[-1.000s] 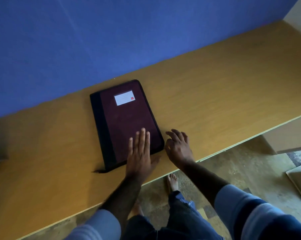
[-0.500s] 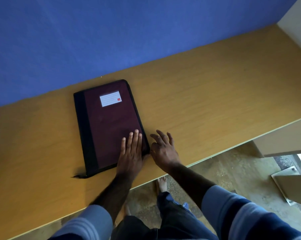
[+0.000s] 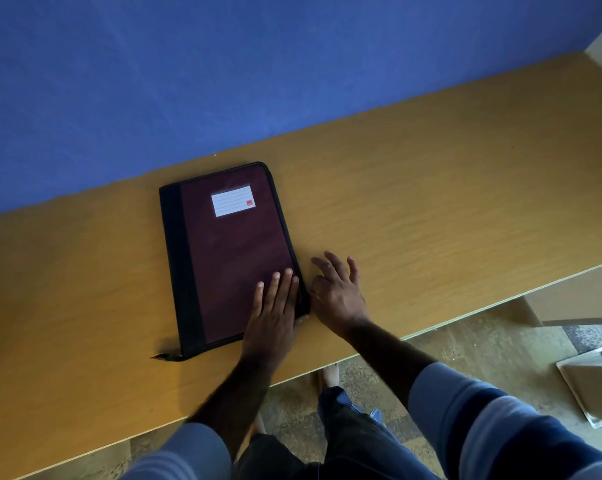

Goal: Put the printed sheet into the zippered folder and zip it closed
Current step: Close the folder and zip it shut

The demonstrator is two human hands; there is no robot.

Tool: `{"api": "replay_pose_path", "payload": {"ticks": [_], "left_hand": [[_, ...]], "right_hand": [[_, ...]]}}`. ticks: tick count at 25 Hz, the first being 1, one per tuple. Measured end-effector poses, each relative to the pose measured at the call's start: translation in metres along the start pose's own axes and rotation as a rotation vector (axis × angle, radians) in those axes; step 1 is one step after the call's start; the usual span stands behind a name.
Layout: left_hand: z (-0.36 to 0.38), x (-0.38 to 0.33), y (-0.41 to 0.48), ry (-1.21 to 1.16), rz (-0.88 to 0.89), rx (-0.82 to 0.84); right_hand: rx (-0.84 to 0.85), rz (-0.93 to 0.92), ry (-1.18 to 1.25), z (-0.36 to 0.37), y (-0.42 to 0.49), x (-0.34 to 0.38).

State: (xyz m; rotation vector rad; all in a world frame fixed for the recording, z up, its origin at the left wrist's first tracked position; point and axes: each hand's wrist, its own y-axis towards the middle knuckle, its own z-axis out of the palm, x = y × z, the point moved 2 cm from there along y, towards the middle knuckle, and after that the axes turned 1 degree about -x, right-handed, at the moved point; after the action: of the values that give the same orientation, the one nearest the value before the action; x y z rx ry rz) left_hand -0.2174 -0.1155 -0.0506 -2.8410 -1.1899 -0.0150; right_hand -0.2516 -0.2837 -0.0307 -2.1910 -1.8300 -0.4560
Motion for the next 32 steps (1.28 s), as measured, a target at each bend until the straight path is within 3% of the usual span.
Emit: {"api": "replay_pose_path", "payload": {"ticks": [7, 18, 32], "left_hand": [[0.0, 0.0, 0.008, -0.02, -0.018, 0.024], [-0.003, -0.006, 0.008, -0.031, -0.06, 0.031], [-0.006, -0.003, 0.007, -0.05, -0.035, 0.038]], "right_hand": [[0.077, -0.048, -0.023, -0.002, 0.032, -0.004], [-0.033, -0.137, 0.011, 0.002, -0.007, -0.01], [-0.036, -0.048, -0.012, 0.006, 0.044, -0.008]]}}
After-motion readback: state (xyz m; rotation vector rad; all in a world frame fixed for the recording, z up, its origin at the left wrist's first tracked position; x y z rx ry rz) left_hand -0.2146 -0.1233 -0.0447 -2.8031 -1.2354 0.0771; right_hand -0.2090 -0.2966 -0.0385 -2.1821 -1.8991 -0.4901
